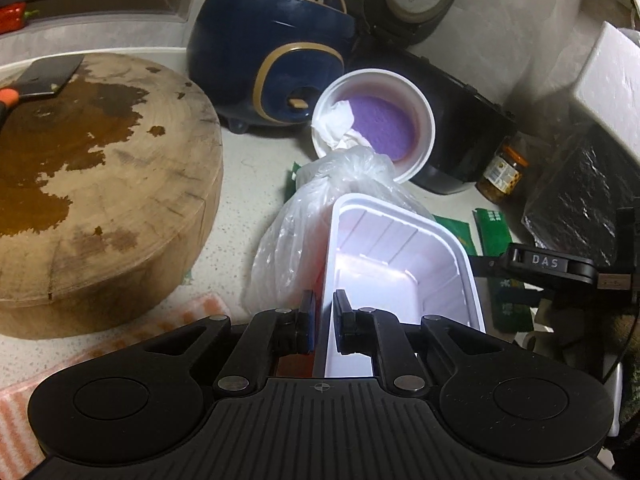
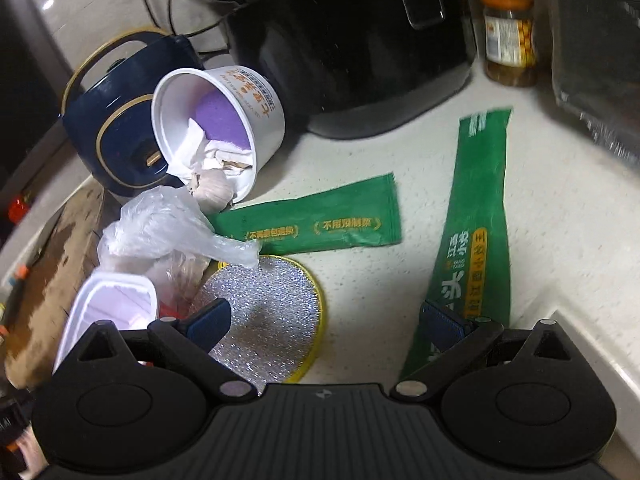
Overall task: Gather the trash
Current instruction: 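Lift the red foil tray off the counter with the left tool, then grasp the round silver scouring pad with the right tool while the left tool holds the tray, then lower both tools into the green trash bag and release tray and pad, then raise both open tools out of the cabinet back to the counter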
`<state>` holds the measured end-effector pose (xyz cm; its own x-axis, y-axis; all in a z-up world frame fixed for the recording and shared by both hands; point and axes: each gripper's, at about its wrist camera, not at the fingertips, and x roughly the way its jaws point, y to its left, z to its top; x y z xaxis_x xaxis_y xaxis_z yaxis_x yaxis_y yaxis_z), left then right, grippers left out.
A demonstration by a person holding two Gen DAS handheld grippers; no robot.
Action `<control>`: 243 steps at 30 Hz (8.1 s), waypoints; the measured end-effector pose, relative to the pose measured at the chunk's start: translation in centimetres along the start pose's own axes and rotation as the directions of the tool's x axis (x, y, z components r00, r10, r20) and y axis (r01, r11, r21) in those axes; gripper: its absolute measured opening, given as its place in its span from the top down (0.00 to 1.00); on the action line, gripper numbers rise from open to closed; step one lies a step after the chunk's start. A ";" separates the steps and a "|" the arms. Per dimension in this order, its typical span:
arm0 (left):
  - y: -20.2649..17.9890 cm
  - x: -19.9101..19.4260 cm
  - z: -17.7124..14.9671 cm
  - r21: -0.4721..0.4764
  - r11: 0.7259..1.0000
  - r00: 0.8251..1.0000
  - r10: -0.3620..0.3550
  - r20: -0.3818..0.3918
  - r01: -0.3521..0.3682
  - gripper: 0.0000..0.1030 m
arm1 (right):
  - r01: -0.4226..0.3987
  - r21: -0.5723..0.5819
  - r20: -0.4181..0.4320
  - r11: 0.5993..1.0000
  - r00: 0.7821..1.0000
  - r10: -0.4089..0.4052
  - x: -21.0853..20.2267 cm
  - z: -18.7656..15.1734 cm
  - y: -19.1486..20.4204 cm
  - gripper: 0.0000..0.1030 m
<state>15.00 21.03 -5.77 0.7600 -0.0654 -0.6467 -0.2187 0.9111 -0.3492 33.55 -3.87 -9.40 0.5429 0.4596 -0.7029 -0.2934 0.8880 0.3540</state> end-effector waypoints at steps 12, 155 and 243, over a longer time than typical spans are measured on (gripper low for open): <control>-0.1 0.3 0.5 -0.003 1.000 1.000 -0.015 -0.008 0.015 0.88 | -0.043 0.043 -0.042 0.998 0.998 0.045 0.6 0.0 -0.2 0.01; -9.2 -2.4 -3.0 0.231 0.969 0.996 -0.080 -0.035 0.086 0.88 | 0.235 0.318 0.189 0.919 0.934 -0.304 -20.7 -19.2 -12.0 0.86; -6.5 -3.7 -0.5 0.184 0.983 0.998 -0.019 -0.066 0.031 0.76 | -0.042 -0.020 0.092 0.999 0.995 0.044 -15.2 -8.2 3.0 0.67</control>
<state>13.37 15.16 -1.44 0.7219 -0.1097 -0.6833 -0.0789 0.9679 -0.2387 18.02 -8.28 -2.70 0.5999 0.4975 -0.6266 -0.3321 0.8673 0.3707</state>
